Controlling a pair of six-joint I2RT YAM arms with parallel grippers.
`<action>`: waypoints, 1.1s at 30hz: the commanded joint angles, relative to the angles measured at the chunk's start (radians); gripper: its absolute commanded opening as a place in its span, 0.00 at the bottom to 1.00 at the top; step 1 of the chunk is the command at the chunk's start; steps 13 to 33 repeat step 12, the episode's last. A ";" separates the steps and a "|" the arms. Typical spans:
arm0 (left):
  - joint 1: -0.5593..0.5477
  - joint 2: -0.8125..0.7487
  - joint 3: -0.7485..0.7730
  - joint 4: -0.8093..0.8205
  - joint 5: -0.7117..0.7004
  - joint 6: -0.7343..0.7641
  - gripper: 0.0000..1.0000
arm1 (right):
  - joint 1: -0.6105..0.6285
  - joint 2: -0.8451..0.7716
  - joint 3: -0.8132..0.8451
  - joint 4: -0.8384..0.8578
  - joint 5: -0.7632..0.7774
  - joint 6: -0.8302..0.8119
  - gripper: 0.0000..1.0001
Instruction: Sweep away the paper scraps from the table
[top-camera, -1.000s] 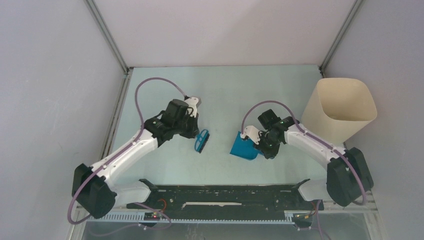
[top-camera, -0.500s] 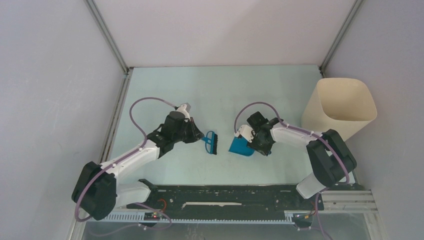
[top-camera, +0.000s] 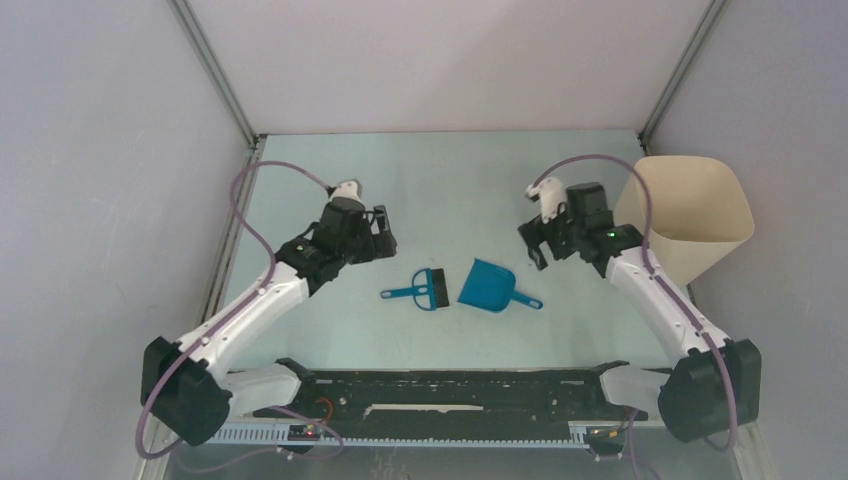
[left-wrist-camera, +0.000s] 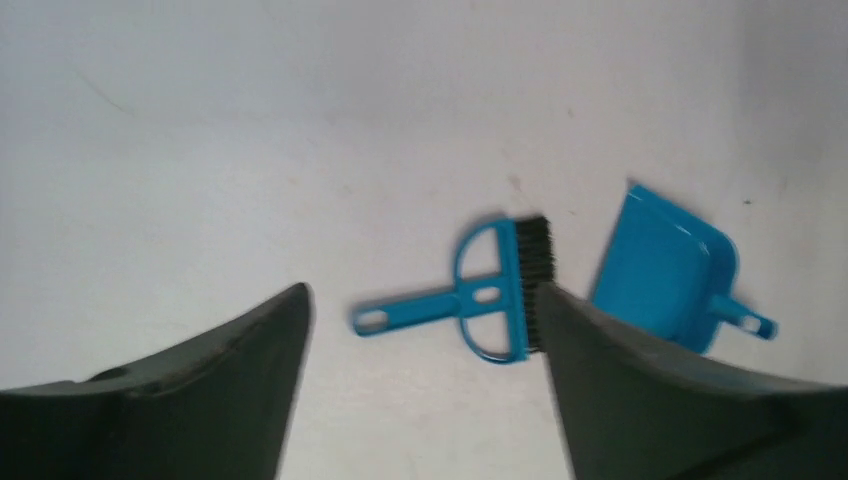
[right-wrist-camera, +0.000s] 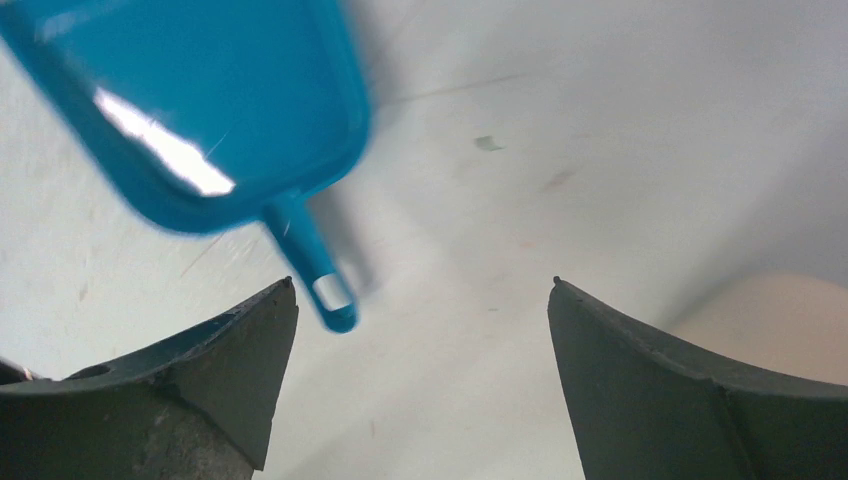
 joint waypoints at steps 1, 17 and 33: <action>0.003 -0.079 0.115 -0.133 -0.221 0.186 1.00 | -0.078 -0.063 0.059 0.147 -0.076 0.193 1.00; 0.003 -0.273 -0.046 0.119 -0.179 0.435 1.00 | -0.050 -0.089 0.003 0.288 -0.157 0.309 1.00; 0.003 -0.273 -0.046 0.119 -0.179 0.435 1.00 | -0.050 -0.089 0.003 0.288 -0.157 0.309 1.00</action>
